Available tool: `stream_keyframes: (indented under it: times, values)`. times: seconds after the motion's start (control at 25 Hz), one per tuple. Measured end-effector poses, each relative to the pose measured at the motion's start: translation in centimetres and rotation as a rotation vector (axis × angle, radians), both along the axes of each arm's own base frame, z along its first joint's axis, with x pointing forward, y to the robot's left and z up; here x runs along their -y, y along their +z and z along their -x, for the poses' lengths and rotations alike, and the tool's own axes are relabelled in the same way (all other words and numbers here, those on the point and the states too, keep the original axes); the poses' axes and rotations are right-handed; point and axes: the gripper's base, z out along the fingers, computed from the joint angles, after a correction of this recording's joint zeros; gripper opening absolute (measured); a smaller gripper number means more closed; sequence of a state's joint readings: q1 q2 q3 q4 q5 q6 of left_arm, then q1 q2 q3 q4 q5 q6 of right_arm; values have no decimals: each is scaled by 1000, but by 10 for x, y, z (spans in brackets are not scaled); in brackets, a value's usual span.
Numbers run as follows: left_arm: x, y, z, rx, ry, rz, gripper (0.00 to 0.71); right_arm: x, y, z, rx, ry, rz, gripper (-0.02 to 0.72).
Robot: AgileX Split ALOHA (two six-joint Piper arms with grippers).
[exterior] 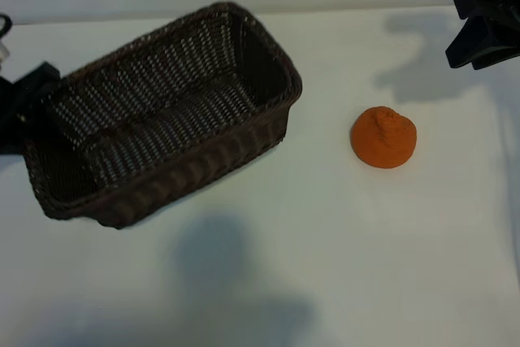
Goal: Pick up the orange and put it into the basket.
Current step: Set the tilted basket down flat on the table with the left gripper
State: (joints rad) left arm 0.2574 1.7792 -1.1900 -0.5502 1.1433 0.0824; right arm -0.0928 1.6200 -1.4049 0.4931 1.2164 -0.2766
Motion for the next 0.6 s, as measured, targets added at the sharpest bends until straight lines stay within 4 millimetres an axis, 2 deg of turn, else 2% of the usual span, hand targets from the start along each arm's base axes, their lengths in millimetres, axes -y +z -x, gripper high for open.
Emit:
stream_keyframes:
  times: [0.16, 0.36, 0.6]
  values:
    - [-4, 28, -18, 95, 1, -19, 180, 0, 0, 0, 0, 1, 0, 324]
    - [-6, 54, -27, 177, 11, -38, 180, 0, 0, 0, 0, 1, 0, 324]
    - [-10, 60, -28, 191, 0, -86, 180, 0, 0, 0, 0, 1, 0, 324]
